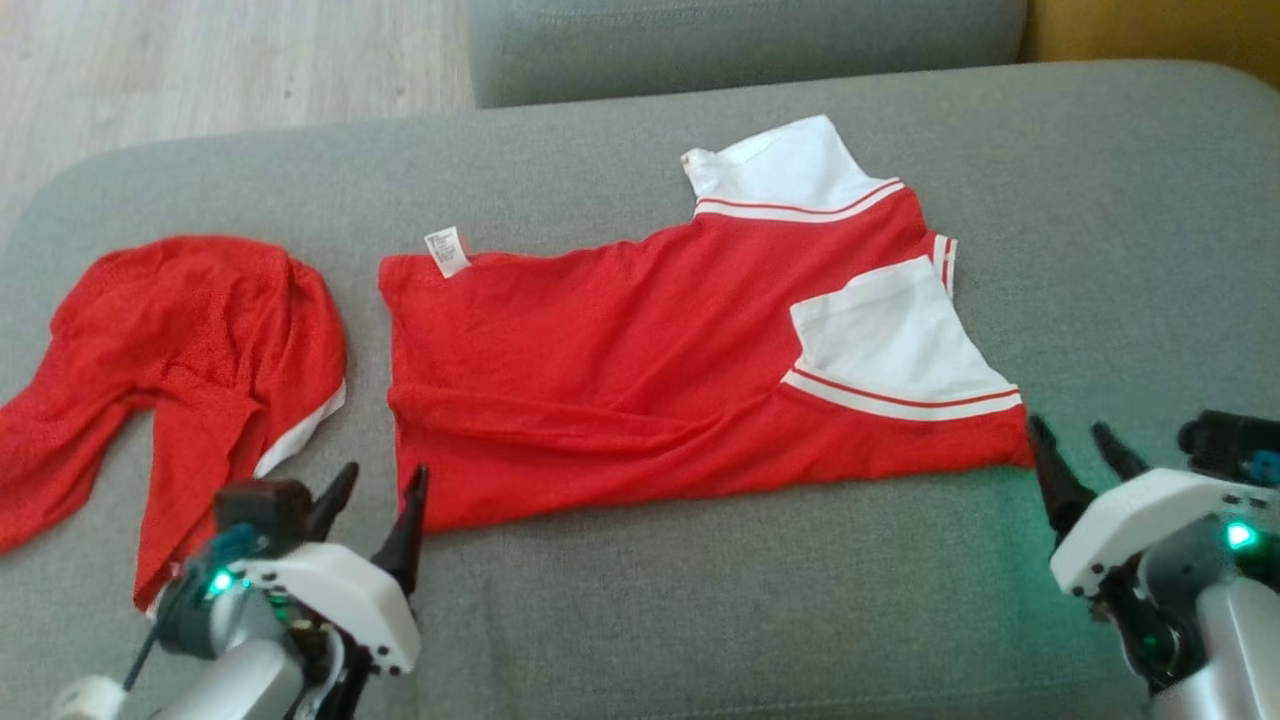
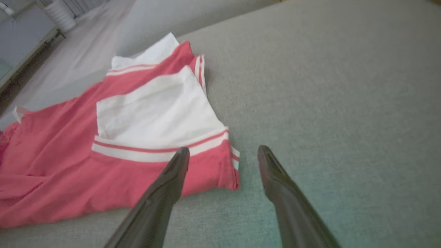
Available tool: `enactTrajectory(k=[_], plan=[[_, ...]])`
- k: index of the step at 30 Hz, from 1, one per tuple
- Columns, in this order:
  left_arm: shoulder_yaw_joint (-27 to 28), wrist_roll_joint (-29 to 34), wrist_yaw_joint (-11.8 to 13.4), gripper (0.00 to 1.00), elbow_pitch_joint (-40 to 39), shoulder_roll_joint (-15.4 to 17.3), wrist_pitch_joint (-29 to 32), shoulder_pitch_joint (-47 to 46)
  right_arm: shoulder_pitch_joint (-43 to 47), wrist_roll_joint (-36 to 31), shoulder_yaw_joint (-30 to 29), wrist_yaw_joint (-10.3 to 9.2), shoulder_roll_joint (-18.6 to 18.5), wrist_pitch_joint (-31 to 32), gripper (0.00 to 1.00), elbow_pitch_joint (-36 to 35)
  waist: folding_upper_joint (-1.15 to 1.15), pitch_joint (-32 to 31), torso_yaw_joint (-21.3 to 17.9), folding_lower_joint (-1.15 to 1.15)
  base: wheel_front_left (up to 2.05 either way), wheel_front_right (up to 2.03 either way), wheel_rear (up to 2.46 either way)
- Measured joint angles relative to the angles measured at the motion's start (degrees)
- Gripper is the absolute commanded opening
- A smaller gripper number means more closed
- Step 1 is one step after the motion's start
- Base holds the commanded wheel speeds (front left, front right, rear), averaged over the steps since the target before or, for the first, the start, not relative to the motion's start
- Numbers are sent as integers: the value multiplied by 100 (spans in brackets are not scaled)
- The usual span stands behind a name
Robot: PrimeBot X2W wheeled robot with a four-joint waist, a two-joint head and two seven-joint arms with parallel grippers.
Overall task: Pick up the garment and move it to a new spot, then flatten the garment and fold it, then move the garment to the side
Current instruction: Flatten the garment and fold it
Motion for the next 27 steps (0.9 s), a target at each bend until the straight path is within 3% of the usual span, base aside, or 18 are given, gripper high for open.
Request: enactTrajectory(k=[10, 21, 22, 23, 24, 25, 26, 27], plan=[[-359, -8, -152, 100, 940, -365, 651, -496, -547, -349, -307, 0, 389, 924, 100, 410, 0, 340, 70, 0, 0, 0, 0], [-361, -244, -321, 100, 1311, -530, 1054, -793, -616, -309, -240, 0, 452, 1518, 100, 441, 0, 525, 83, 0, 0, 0, 0], [-366, -257, -352, 100, 1345, -531, 1132, -842, -634, -309, -237, 0, 453, 1530, 96, 433, 0, 540, 79, 0, 0, 0, 0], [-361, -277, -357, 100, 1374, -533, 1211, -875, -643, -308, -218, 0, 453, 1556, 76, 416, 0, 555, 73, 0, 0, 0, 0], [-346, -350, -360, 97, 1382, -544, 1274, -901, -642, -296, -196, 0, 455, 1572, 42, 396, 0, 565, 67, 0, 0, 0, 0], [-328, -417, -376, 50, 1381, -560, 1293, -927, -641, -255, -176, 0, 455, 1575, 4, 369, 0, 569, 63, 0, 0, 0, 0], [-304, -463, -396, 20, 1374, -581, 1293, -943, -641, -193, -162, 0, 459, 1560, 0, 344, 0, 566, 61, 0, 0, 0, 0], [-290, -479, -401, 0, 1376, -582, 1293, -943, -641, -153, -138, -1, 461, 1559, 0, 335, 0, 553, 58, 0, 0, 0, 0]])
